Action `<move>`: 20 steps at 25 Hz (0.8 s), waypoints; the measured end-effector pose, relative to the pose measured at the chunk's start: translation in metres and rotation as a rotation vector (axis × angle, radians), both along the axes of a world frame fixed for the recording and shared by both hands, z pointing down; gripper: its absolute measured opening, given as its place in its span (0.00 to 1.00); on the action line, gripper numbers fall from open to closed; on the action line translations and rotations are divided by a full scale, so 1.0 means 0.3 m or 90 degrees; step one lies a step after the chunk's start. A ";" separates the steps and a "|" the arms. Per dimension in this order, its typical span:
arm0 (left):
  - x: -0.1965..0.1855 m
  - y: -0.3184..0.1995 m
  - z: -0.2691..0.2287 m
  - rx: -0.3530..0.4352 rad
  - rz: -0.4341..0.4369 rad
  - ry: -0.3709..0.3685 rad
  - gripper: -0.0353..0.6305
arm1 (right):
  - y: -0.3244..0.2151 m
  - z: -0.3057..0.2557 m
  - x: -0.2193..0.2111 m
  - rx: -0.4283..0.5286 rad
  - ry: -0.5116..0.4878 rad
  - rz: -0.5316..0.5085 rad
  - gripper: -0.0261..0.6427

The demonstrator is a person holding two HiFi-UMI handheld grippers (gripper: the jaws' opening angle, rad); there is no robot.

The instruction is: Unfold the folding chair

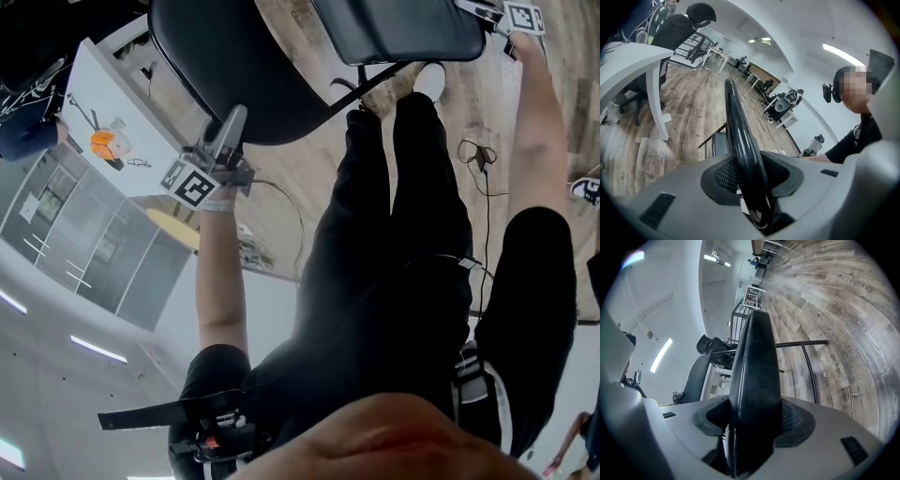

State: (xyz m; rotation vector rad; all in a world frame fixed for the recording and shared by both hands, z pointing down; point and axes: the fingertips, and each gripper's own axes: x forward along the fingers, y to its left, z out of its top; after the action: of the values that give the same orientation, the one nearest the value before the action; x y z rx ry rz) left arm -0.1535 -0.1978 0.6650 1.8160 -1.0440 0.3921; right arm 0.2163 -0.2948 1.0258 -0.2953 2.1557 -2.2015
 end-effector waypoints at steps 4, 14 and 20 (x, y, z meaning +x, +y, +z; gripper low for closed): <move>-0.009 -0.003 0.028 -0.003 -0.003 0.004 0.24 | 0.002 0.045 0.026 -0.005 0.009 0.019 0.41; -0.034 -0.025 0.004 0.054 -0.004 -0.063 0.37 | -0.019 0.036 0.120 0.032 0.086 0.084 0.50; -0.099 -0.037 -0.095 0.121 -0.047 -0.162 0.38 | -0.090 -0.093 0.307 0.227 0.341 0.137 0.50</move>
State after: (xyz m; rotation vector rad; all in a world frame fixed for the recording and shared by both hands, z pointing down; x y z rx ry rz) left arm -0.1831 -0.2089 0.6366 1.9227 -1.3596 0.5020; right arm 0.3085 -0.3219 0.9978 -1.1373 2.5547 -1.7146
